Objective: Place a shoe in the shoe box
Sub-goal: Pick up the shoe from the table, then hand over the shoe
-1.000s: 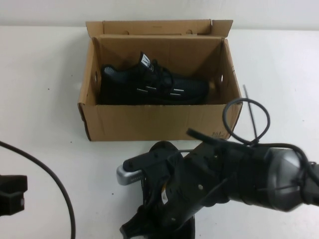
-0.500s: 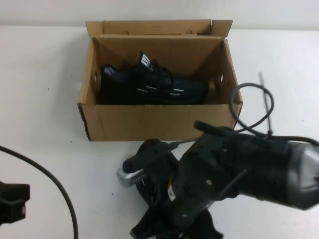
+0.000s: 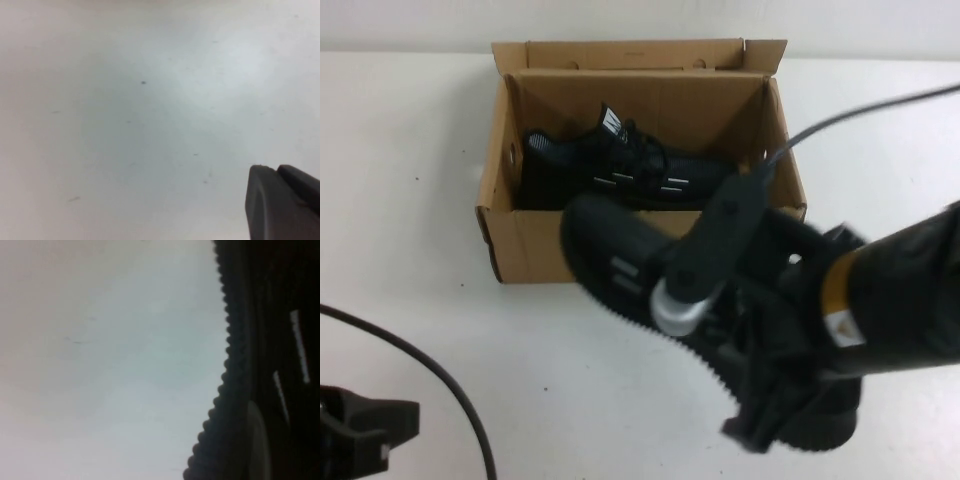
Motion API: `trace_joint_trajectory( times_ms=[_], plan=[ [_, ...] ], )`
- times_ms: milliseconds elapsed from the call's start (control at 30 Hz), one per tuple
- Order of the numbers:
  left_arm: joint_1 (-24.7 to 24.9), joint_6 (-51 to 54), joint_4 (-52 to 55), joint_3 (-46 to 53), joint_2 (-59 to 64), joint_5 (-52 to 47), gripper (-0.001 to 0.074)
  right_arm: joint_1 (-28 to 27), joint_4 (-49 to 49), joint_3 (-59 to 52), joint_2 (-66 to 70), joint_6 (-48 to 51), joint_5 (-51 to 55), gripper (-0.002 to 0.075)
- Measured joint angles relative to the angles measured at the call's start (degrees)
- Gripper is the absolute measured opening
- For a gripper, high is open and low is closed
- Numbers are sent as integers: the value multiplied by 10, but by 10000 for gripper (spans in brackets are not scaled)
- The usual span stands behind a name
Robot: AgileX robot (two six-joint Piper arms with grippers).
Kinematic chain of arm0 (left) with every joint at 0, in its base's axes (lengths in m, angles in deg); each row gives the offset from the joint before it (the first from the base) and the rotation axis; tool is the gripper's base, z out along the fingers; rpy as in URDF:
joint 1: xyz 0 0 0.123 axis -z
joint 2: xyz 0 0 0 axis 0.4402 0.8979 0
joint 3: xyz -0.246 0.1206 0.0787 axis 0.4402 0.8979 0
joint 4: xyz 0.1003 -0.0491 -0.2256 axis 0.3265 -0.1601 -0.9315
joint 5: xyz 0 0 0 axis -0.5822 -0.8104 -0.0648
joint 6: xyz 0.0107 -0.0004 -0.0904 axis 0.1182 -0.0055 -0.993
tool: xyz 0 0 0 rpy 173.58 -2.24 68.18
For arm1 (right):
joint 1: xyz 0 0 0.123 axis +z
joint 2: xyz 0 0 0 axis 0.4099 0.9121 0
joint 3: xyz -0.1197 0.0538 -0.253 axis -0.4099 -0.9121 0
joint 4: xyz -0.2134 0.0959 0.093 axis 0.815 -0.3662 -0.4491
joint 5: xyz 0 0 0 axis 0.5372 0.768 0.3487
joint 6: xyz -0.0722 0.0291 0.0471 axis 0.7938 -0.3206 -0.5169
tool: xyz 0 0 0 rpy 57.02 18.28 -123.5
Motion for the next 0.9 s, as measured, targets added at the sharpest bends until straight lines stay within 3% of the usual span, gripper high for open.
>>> trace_joint_trajectory(
  times_ms=[267, 533, 767, 900],
  plan=[
    [0, 98, -146, -1, 66, -39, -4, 0, 59, 0, -74, 109, 15, -3],
    [0, 263, -410, -1, 213, -95, -4, 0, 59, 0, -80, 128, 35, -3],
    [0, 315, -534, -3, 287, -95, -3, 0, 62, 0, -80, 132, 40, -3],
    [0, 317, -563, -4, 308, -88, 76, 0, 62, 0, -80, 132, 40, -3]
  ],
)
